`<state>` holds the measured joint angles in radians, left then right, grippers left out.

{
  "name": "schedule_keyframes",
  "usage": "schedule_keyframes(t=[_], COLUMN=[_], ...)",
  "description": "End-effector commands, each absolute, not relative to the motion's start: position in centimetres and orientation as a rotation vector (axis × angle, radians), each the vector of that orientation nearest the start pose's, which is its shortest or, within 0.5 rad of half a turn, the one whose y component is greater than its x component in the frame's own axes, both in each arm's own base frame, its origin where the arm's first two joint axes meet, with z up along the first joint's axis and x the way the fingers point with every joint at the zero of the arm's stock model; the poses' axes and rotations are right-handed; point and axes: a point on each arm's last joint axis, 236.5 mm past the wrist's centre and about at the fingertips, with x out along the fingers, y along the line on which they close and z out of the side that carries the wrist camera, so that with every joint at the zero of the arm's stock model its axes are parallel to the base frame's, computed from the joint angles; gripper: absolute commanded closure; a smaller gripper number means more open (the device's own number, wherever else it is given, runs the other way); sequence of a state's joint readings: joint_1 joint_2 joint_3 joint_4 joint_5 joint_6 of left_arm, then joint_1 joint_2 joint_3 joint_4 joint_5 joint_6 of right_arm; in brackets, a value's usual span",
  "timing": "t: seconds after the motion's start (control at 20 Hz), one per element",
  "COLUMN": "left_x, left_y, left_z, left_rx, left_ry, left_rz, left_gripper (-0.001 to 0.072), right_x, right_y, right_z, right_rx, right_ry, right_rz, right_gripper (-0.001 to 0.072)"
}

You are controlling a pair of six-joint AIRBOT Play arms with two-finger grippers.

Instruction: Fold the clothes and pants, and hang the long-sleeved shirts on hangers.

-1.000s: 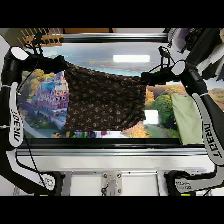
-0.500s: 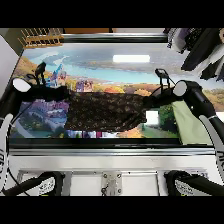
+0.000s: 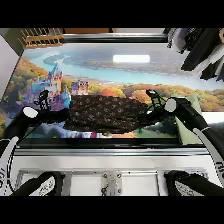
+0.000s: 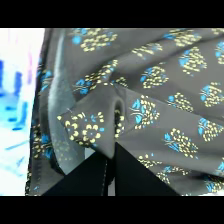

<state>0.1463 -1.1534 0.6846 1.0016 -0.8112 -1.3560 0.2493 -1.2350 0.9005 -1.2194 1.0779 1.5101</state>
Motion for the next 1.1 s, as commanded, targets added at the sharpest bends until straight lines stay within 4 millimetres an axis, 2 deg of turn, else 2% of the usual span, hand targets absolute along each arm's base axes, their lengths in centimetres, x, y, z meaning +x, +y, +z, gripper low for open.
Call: schedule_keyframes(t=[0.0, 0.05, 0.1, 0.2, 0.35, 0.4, 0.45, 0.5, 0.55, 0.6, 0.8, 0.9, 1.05], left_x=[33.5, 33.4, 33.6, 33.8, 33.3, 33.0, 32.8, 32.5, 32.3, 32.2, 32.1, 32.0, 31.4], left_y=[-3.3, -3.0, -2.5, -1.6, -1.6, -2.2, -3.0, -4.0, -5.2, -6.6, -12.2, -14.5, -16.9], left_z=[-6.7, -6.0, -4.9, -1.5, 3.0, 3.9, 4.7, 5.3, 5.9, 6.4, 6.7, 6.1, 4.4], left_rx=[-0.524, -0.532, -0.535, -0.535, -0.506, -0.491, -0.472, -0.451, -0.427, -0.404, -0.343, -0.347, -0.357], left_ry=[1.182, 1.175, 1.160, 1.101, 1.006, 0.989, 0.974, 0.964, 0.952, 0.939, 0.925, 0.947, 1.019], left_rz=[-0.079, -0.079, -0.080, -0.085, -0.110, -0.127, -0.152, -0.181, -0.216, -0.252, -0.385, -0.423, -0.458], left_gripper=[0.0461, 0.0202, 0.0206, 0.0206, 0.0207, 0.0209, 0.0325, 0.0543, 0.0698, 0.0699, 0.0699, 0.0699, 0.0699], right_x=[29.5, 29.6, 29.9, 30.2, 31.2, 31.6, 31.6, 31.8, 31.9, 32.0, 32.9, 33.8, 35.6], right_y=[16.8, 17.3, 17.5, 16.8, 13.0, 11.3, 9.6, 8.2, 7.2, 6.6, 6.4, 6.5, 8.2], right_z=[-4.3, -3.6, -2.7, 0.1, 3.4, 3.7, 3.6, 3.3, 2.6, 1.7, -2.5, -5.0, -7.0], right_rx=[0.192, 0.218, 0.217, 0.201, 0.255, 0.289, 0.332, 0.369, 0.416, 0.480, 0.688, 0.710, 0.831], right_ry=[1.435, 1.423, 1.402, 1.355, 1.268, 1.259, 1.270, 1.271, 1.270, 1.270, 1.247, 1.258, 1.230], right_rz=[0.424, 0.438, 0.449, 0.475, 0.408, 0.366, 0.326, 0.299, 0.286, 0.287, 0.329, 0.339, 0.412], right_gripper=[0.0606, 0.0352, 0.0185, 0.0179, 0.0155, 0.0021, -0.0006, -0.0006, -0.0007, -0.0007, -0.0007, -0.0007, -0.0005])
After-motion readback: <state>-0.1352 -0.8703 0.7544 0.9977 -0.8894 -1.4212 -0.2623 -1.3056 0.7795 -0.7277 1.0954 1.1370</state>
